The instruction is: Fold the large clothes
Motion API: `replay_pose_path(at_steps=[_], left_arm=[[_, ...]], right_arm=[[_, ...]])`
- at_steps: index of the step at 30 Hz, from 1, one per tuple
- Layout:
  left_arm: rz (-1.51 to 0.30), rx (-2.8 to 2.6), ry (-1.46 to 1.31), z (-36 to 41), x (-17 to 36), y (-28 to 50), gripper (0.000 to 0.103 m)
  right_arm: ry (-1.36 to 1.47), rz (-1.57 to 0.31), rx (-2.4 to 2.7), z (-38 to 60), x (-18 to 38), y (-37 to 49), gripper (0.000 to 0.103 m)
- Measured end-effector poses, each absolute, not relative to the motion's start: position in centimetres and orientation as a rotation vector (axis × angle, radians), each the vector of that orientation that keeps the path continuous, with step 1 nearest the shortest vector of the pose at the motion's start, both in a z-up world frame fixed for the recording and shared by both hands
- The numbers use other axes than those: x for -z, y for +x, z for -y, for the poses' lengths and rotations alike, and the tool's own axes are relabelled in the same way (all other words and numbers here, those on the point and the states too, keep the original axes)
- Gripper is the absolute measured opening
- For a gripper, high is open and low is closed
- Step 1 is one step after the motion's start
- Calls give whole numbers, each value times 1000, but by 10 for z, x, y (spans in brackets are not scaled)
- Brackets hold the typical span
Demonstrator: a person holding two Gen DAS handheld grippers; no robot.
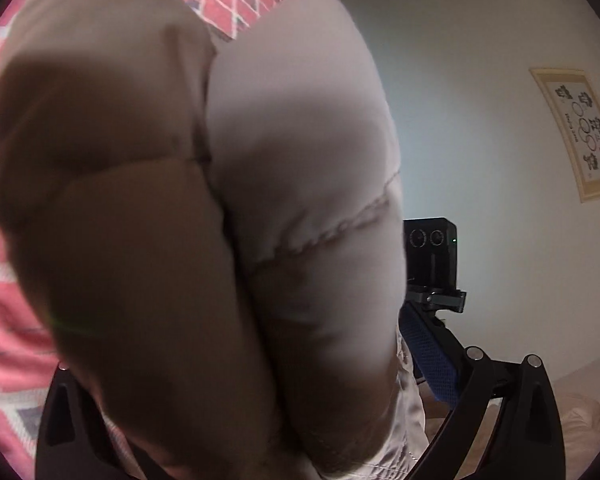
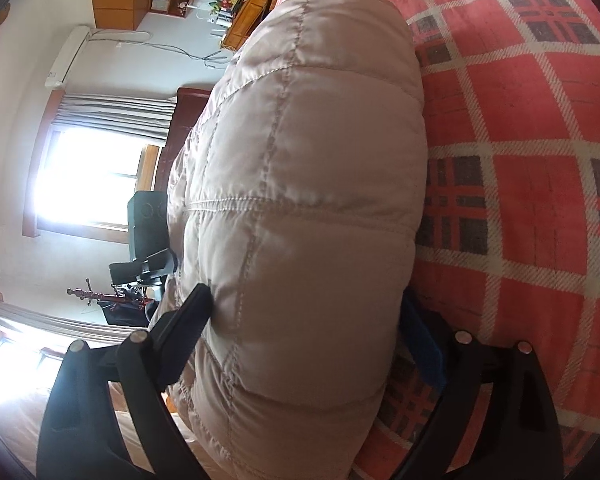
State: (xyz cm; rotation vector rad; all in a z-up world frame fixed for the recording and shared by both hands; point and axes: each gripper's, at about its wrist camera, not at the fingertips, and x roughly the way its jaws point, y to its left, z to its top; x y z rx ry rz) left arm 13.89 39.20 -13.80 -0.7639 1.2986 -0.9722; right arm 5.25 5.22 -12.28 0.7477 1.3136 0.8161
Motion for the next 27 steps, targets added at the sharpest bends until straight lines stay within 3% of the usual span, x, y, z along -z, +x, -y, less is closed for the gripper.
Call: replay_pose_path(at_steps=[2, 6, 9, 19, 27], left_arm=[[-1284, 964, -786, -393, 140, 138, 93], [-1270, 950, -814, -397, 141, 135, 72], [-1242, 956, -850, -394, 134, 134, 65], [-1161, 1083, -807, -302, 76, 163, 65], [-1202, 1065, -745, -256, 85, 195, 65]], right_arm=[[747, -1302, -818, -51, 122, 50, 79], [730, -1278, -820, -50, 113, 45, 63], [739, -1246, -818, -44, 100, 41, 56], [670, -1126, -737, 42, 31, 49, 56], [705, -1157, -648, 109, 51, 76, 56]])
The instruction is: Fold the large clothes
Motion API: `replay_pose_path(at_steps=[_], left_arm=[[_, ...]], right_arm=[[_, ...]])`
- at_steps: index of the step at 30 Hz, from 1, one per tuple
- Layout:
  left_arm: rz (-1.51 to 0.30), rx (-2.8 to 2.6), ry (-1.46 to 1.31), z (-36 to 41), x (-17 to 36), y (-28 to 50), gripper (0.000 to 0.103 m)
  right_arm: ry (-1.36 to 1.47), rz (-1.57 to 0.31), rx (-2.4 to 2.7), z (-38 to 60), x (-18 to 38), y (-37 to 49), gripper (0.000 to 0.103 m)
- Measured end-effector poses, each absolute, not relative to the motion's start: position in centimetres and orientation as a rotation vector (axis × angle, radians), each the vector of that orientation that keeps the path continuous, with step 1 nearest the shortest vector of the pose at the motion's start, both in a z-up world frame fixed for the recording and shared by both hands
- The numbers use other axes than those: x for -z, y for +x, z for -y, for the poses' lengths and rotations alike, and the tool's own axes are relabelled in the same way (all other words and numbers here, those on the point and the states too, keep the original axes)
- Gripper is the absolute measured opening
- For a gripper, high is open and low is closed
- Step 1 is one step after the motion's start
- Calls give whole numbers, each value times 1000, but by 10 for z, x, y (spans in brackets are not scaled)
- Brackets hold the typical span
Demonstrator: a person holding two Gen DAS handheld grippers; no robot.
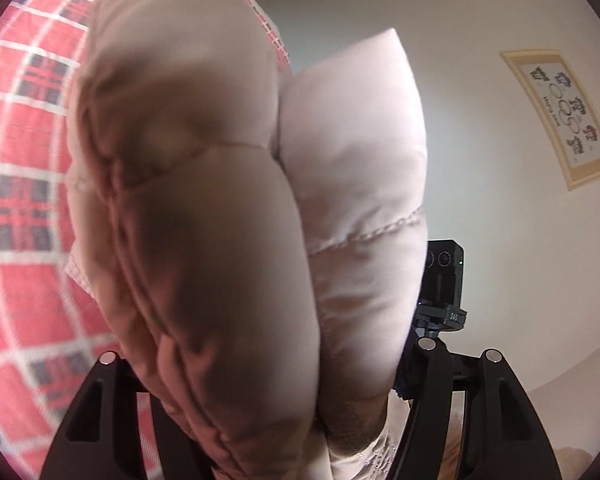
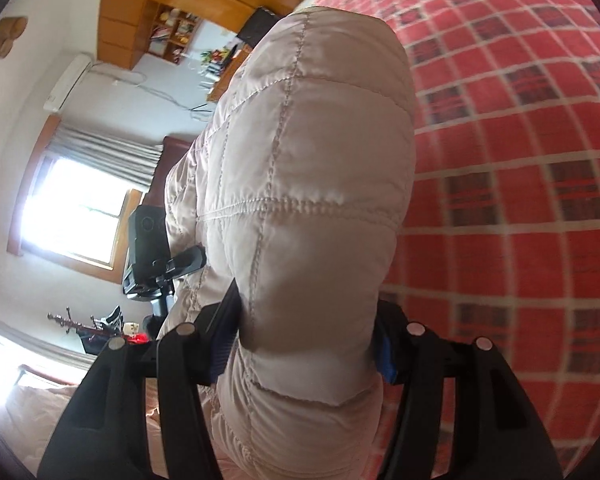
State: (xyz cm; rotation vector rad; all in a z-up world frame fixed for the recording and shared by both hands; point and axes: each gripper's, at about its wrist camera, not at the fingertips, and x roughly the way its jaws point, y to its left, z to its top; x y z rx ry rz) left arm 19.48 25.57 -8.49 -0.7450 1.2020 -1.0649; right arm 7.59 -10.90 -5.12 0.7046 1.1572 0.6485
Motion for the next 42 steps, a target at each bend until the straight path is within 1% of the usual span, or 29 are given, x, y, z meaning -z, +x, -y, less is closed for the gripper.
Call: replay_pose_path(at_steps=[7, 12, 13, 14, 16, 18, 22, 27, 30, 33, 36, 38, 40, 42], left_arm=[[-1263, 976, -713, -241, 119, 194, 65], [-1270, 951, -677, -242, 132, 192, 71], [-1273, 948, -674, -240, 133, 191, 72], [-1275, 944, -674, -234, 133, 209, 72], [-1279, 942, -666, -238, 133, 210, 74], [-1301, 921, -662, -231, 127, 213, 76], [-1330, 855, -651, -244, 110, 205, 78], [-1294, 773, -577, -268, 79, 194, 78], [-1270, 754, -601, -284, 62, 164, 78], [-1222, 767, -600, -293, 37, 133, 79], [-1190, 788, -560, -287, 21, 118, 83], [-1188, 797, -520, -262, 21, 120, 83], [-1204, 776, -450, -225, 23, 132, 82], [-1241, 758, -410, -216, 30, 133, 81]], right_arm=[[738, -1235, -605, 131, 98, 98, 56], [758, -1239, -609, 137, 112, 101, 57], [760, -1241, -608, 137, 111, 102, 58], [763, -1242, -607, 137, 112, 103, 59], [768, -1255, -598, 139, 114, 102, 69], [755, -1267, -576, 137, 113, 98, 75], [747, -1274, -541, 144, 108, 84, 76], [724, -1296, -524, 146, 99, 48, 77], [750, -1314, -517, 146, 99, 28, 77], [785, -1330, -519, 146, 101, 12, 79], [774, -1360, -526, 142, 106, -5, 80], [773, -1373, -524, 140, 108, -12, 78], [771, -1364, -523, 140, 105, -14, 67], [760, -1362, -511, 142, 100, -17, 61]])
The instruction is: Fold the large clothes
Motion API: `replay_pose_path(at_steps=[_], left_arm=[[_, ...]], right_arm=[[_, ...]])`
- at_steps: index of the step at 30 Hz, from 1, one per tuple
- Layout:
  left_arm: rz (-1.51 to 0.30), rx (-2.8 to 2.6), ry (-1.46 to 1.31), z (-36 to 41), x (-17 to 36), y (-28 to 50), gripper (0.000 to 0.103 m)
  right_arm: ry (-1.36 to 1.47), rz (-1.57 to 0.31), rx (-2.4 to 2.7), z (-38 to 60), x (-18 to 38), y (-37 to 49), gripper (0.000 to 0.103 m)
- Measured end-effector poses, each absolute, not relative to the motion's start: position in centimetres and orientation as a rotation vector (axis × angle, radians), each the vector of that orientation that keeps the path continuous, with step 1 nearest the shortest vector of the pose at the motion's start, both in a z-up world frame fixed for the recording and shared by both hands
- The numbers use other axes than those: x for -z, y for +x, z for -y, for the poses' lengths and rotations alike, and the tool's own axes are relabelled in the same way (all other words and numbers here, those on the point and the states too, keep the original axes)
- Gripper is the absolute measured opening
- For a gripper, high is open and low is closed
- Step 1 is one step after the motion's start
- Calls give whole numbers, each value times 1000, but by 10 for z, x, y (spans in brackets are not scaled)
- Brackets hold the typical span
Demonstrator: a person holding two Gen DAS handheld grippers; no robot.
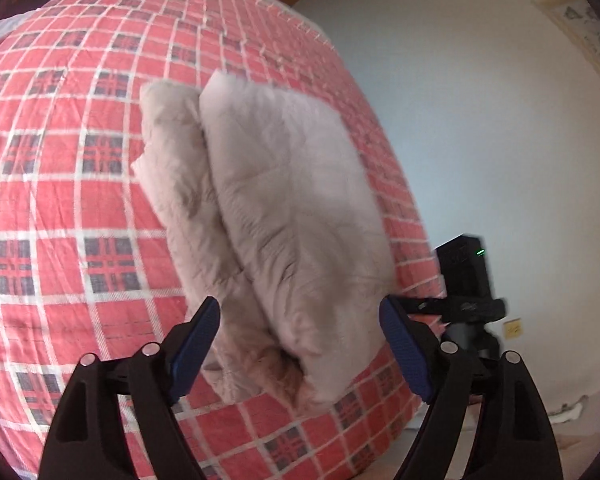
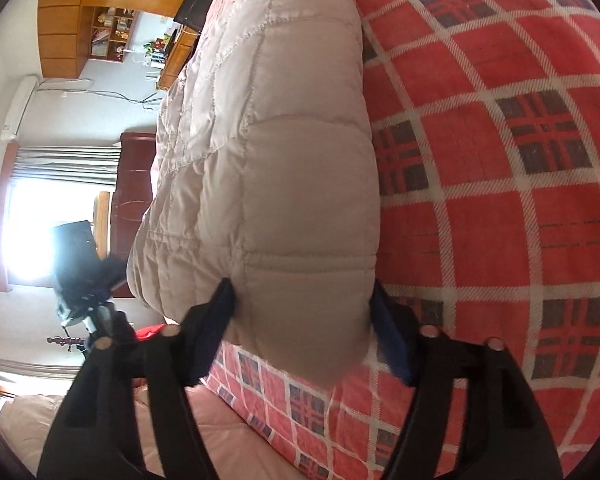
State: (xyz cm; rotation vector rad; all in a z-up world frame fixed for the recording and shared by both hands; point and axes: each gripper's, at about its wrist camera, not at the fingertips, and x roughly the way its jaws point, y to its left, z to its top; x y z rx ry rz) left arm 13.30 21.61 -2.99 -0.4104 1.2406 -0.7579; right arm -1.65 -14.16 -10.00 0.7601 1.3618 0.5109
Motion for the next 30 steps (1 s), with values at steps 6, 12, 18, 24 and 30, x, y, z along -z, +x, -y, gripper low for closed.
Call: replay_pose_path(at_steps=[6, 12, 18, 24, 30], left_arm=[[-1346, 719, -333, -205, 83, 131, 81], [-1372, 723, -362, -213, 105, 132, 86], [-1357, 713, -347, -216, 82, 126, 86], [-1270, 682, -268, -209, 49, 116, 84], [-1201, 598, -260, -205, 29, 103, 85]], right_arm=[[690, -1373, -459, 122, 96, -17, 54], [651, -1374, -435, 118, 102, -16, 55], [552, -1341, -369, 110, 85, -27, 70], [382, -1304, -237, 93, 55, -39, 82], [202, -1253, -98, 74, 29, -52, 88]])
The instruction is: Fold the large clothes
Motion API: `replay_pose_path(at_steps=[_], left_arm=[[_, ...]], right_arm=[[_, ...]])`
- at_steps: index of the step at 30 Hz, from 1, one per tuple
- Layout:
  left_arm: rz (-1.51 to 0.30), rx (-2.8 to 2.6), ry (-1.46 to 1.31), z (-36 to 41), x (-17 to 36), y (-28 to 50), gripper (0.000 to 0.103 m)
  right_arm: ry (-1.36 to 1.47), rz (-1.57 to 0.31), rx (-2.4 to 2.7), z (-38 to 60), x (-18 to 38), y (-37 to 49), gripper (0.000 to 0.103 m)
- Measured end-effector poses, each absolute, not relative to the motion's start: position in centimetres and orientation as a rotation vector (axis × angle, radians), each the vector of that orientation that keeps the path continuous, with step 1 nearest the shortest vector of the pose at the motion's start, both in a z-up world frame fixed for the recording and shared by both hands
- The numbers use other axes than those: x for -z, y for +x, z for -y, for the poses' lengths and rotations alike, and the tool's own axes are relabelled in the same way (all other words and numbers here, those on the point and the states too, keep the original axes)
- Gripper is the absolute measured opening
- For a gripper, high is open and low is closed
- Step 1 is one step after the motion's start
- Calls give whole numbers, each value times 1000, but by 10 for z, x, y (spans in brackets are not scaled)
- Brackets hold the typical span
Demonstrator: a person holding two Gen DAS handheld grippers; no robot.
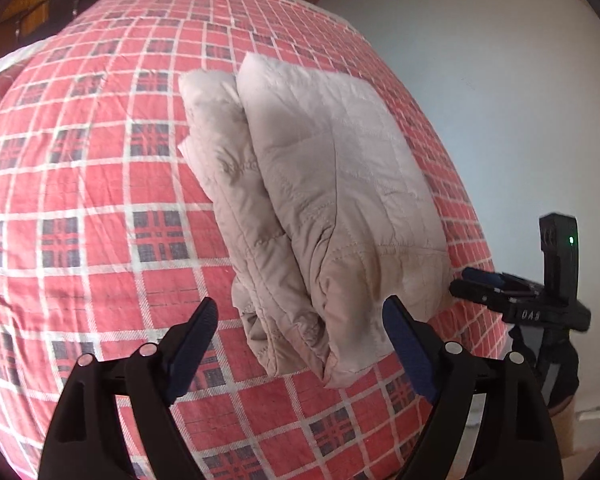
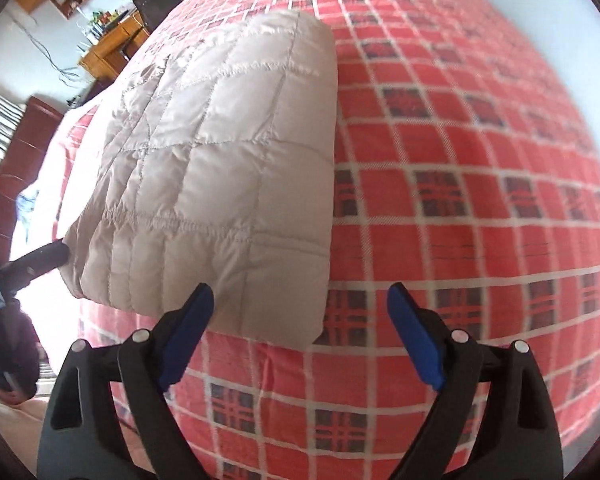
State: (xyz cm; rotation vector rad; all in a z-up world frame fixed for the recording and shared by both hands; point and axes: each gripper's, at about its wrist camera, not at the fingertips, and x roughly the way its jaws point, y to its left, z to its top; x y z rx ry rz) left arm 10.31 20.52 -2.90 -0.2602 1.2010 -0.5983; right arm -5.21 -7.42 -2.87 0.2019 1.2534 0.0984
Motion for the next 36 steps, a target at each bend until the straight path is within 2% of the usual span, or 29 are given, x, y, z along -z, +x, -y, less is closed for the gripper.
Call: replay_pose_path(at_steps=[12, 18, 36], left_arm=[[-1211, 430, -123, -203, -6, 87, 85], [-1218, 364, -51, -196, -10, 79, 93], [-1171, 318, -17, -195, -32, 68, 94]], right_arm=[[116, -1175, -35, 43, -12, -71, 92], [109, -1170, -25, 35, -24, -73, 94], [89, -1148, 37, 32, -48, -80, 96]])
